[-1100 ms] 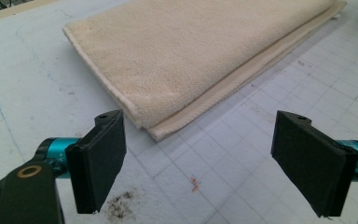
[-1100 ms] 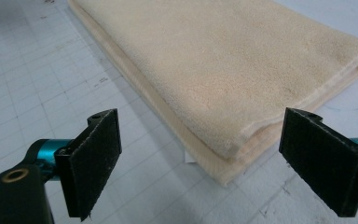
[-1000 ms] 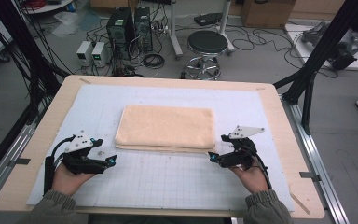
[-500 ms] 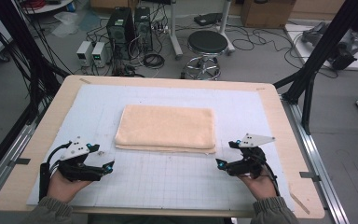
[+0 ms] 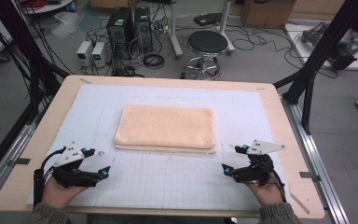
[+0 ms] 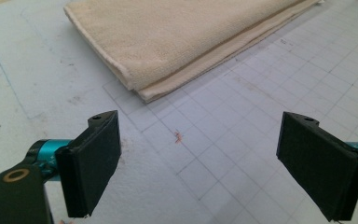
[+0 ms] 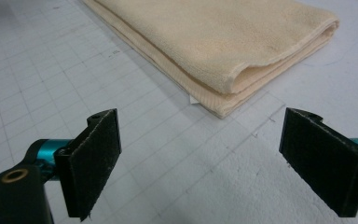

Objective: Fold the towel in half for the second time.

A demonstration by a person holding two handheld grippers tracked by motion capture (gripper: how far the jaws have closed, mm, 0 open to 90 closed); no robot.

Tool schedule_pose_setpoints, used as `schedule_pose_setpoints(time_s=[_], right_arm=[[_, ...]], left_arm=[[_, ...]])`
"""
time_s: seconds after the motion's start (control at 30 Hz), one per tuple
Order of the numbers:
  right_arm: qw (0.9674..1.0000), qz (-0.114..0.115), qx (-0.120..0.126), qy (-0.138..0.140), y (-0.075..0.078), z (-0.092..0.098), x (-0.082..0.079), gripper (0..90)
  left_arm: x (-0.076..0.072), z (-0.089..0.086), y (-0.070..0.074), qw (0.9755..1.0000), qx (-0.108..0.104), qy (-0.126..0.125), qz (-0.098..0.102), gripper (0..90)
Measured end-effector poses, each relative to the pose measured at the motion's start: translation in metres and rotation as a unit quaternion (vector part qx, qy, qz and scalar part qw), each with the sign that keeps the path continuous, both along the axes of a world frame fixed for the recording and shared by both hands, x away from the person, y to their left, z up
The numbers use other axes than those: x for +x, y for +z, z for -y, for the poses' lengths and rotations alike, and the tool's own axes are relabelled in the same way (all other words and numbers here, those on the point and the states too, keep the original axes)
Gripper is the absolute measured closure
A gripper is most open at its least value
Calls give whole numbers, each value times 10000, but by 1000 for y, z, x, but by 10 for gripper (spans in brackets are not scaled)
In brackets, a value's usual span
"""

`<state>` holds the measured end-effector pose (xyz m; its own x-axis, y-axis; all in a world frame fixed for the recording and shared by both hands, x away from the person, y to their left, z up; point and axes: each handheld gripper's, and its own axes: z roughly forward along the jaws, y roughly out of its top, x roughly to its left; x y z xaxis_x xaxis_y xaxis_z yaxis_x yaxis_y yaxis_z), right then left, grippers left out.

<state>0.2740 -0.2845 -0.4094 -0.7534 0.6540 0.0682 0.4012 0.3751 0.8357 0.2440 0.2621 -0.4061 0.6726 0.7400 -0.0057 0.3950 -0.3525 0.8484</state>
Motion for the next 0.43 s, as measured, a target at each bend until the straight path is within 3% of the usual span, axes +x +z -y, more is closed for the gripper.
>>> schedule_pose_setpoints(time_s=[0.43], right_arm=[[10000,70,-8,31,-2,1,-3,119]], left_arm=[[-2,-4,-2,10000,-83,50,-9,143]])
